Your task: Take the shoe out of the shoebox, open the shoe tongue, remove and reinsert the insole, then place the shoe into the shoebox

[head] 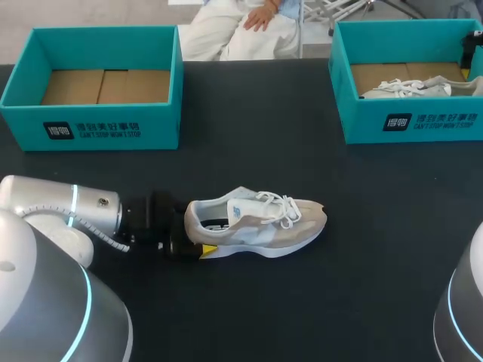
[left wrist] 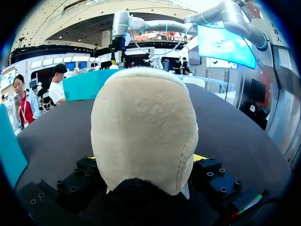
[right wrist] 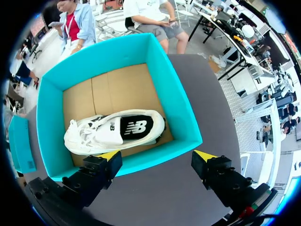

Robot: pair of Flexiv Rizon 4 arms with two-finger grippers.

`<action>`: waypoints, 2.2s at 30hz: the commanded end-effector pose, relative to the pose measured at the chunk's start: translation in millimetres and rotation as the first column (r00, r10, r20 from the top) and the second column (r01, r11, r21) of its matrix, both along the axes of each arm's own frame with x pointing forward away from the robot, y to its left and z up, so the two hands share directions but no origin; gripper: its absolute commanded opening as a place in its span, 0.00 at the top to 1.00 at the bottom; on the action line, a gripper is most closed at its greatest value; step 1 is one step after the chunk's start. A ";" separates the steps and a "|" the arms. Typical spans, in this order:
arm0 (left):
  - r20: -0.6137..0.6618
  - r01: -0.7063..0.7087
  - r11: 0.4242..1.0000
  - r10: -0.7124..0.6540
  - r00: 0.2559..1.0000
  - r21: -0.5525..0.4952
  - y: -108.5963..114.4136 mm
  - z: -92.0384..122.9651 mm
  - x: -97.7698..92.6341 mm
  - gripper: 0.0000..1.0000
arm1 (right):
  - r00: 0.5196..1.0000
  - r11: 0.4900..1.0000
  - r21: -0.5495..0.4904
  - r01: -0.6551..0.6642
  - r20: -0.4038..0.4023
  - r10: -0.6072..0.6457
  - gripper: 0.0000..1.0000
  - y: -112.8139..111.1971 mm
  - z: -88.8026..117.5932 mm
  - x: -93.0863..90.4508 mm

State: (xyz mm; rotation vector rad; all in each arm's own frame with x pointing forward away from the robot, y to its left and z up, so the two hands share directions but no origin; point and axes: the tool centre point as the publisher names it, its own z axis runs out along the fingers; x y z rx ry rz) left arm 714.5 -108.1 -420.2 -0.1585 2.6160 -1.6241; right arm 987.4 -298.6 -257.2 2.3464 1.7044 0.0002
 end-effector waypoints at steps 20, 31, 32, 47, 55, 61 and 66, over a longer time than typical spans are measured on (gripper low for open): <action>-0.001 0.000 1.000 0.000 1.000 0.001 -0.8 -7.3 -2.6 1.00 | 0.998 0.992 0.124 0.018 0.050 -0.025 0.00 196.2 46.1 -115.8; -0.001 0.000 1.000 0.000 1.000 0.001 -0.8 -7.3 -2.6 1.00 | 0.995 0.987 0.129 -0.094 0.057 0.088 0.00 250.1 30.9 -156.6; -0.001 0.000 1.000 0.000 1.000 0.001 -0.8 -7.3 -2.6 1.00 | 0.995 0.987 0.129 -0.094 0.057 0.088 0.00 250.1 30.9 -156.6; -0.001 0.000 1.000 0.000 1.000 0.001 -0.8 -7.3 -2.6 1.00 | 0.995 0.987 0.129 -0.094 0.057 0.088 0.00 250.1 30.9 -156.6; -0.001 0.000 1.000 0.000 1.000 0.001 -0.8 -7.3 -2.6 1.00 | 0.995 0.992 0.088 -0.085 0.058 0.080 0.00 294.7 21.3 -178.1; -0.001 0.000 1.000 0.000 1.000 0.001 -0.8 -7.3 -2.6 1.00 | 0.997 0.997 0.069 -0.045 0.070 0.041 0.00 332.2 18.4 -199.5; -0.001 0.000 1.000 0.000 1.000 0.001 -0.8 -7.3 -2.6 1.00 | 0.997 0.997 0.061 -0.039 0.063 0.035 0.00 362.7 15.2 -211.7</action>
